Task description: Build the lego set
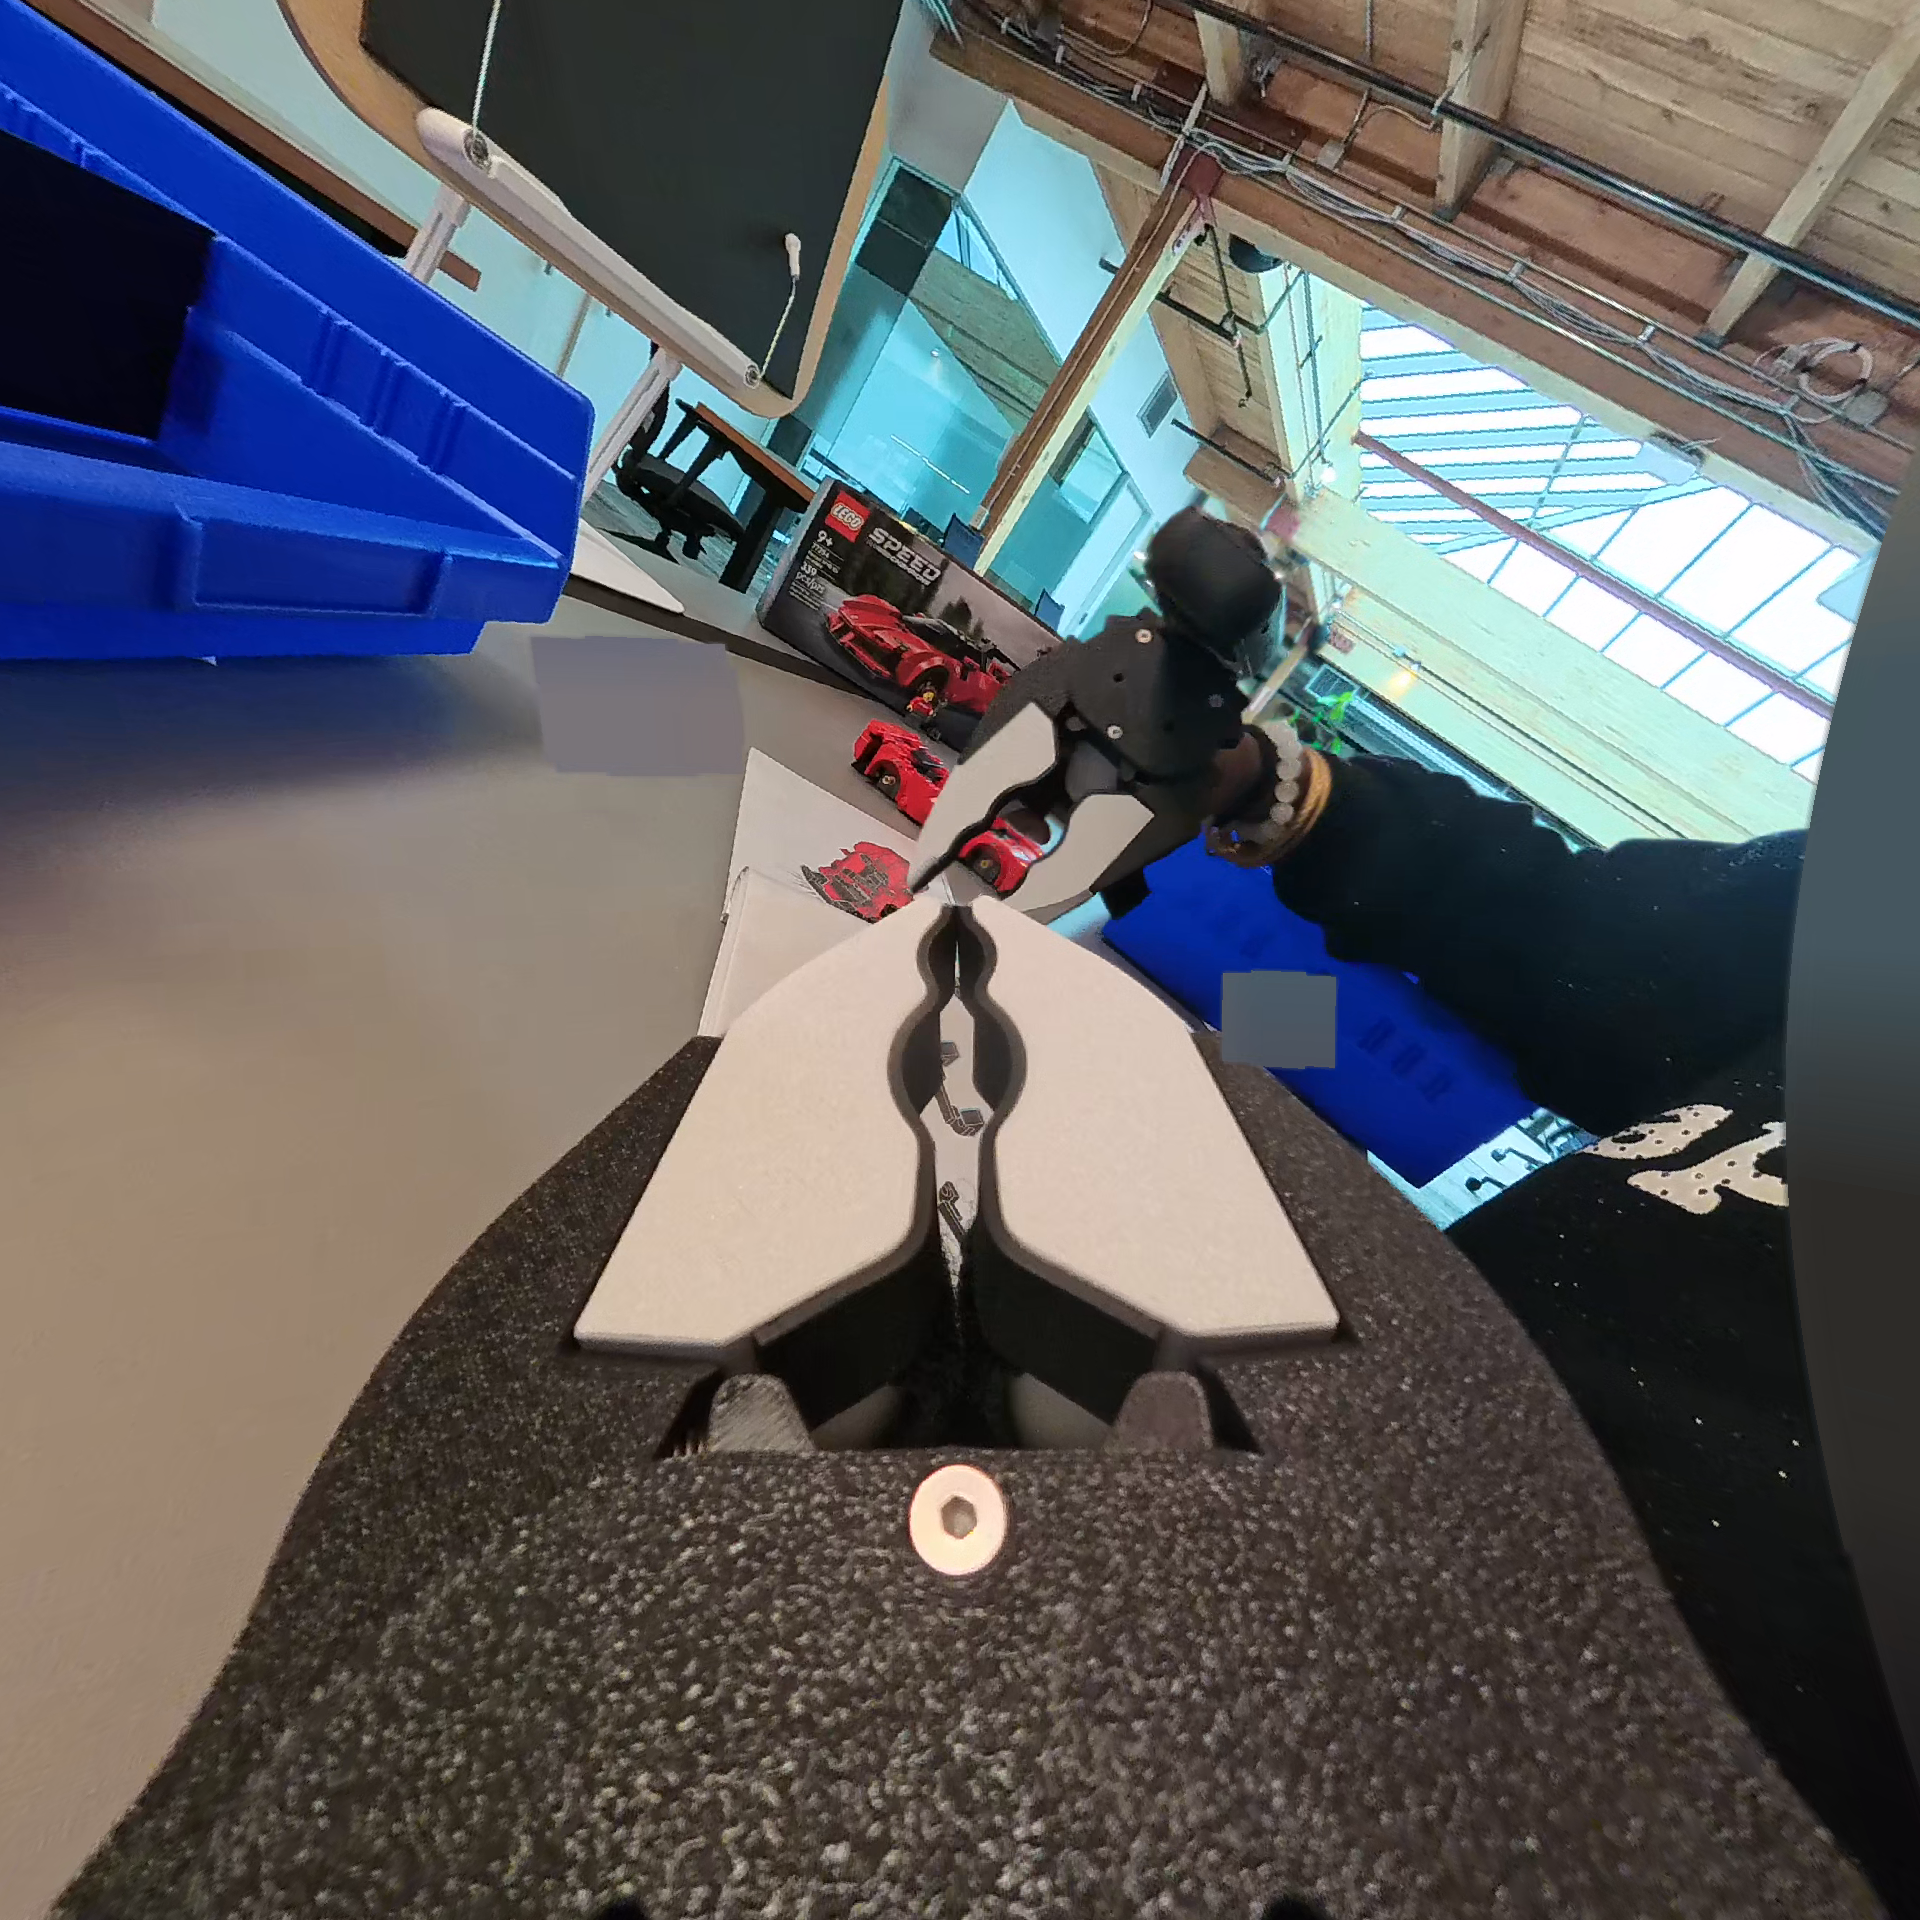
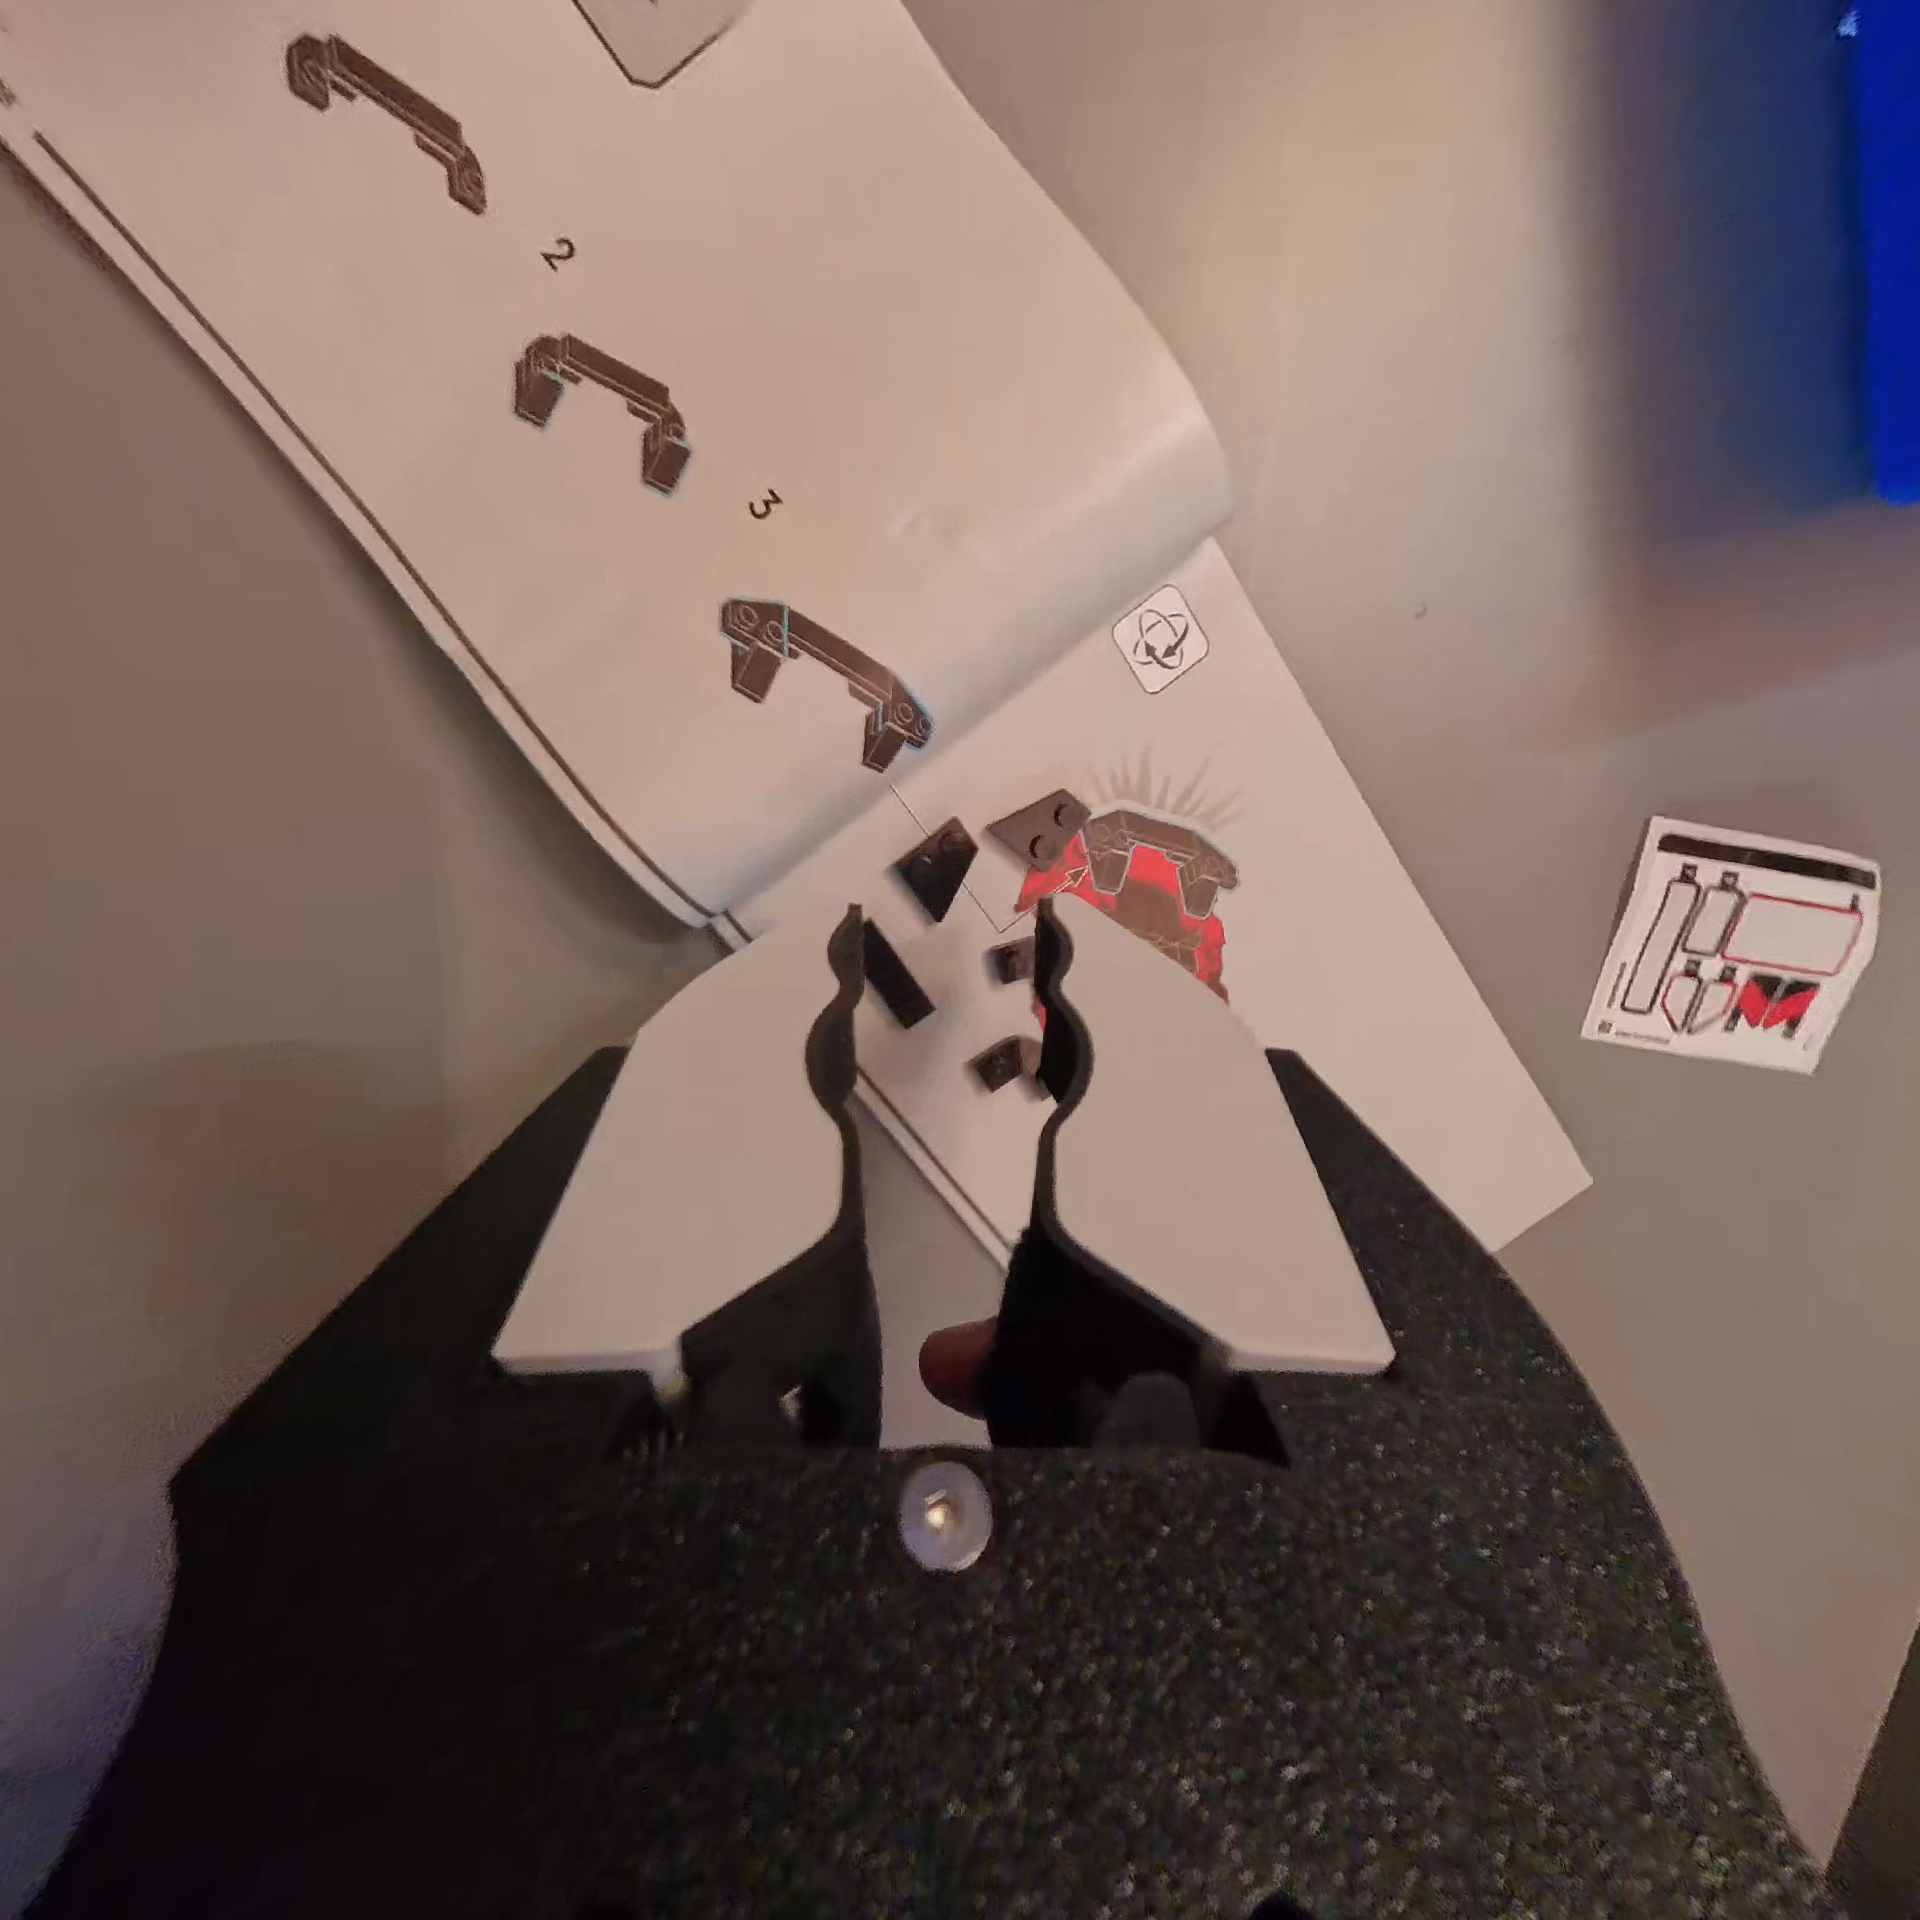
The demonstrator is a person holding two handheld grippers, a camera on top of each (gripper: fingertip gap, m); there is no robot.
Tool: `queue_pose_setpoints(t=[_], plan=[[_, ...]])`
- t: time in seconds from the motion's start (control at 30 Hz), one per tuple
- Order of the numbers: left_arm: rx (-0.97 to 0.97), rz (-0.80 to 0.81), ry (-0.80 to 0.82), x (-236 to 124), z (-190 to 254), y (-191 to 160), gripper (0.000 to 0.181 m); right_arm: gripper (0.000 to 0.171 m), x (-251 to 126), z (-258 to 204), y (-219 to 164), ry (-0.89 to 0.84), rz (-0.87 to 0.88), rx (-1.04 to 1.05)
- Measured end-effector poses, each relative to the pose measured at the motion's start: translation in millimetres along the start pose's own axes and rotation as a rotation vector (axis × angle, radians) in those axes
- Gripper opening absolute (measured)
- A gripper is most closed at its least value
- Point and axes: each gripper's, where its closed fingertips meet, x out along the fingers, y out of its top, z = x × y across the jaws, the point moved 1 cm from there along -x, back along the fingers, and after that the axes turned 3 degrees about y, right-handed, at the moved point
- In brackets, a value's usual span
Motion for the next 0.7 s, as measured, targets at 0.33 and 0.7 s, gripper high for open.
queue_pose_setpoints(t=[0.33,0.7], plan=[[-0.01,-0.008,-0.003,0,-1,0,0.0,0.034,-6,1,-8,0.083,-0.01,-0.095],[-0.011,-0.007,-0.004,0,-1,0,0.0,0.023,19,14,5,0.084,0.002,-0.087]])
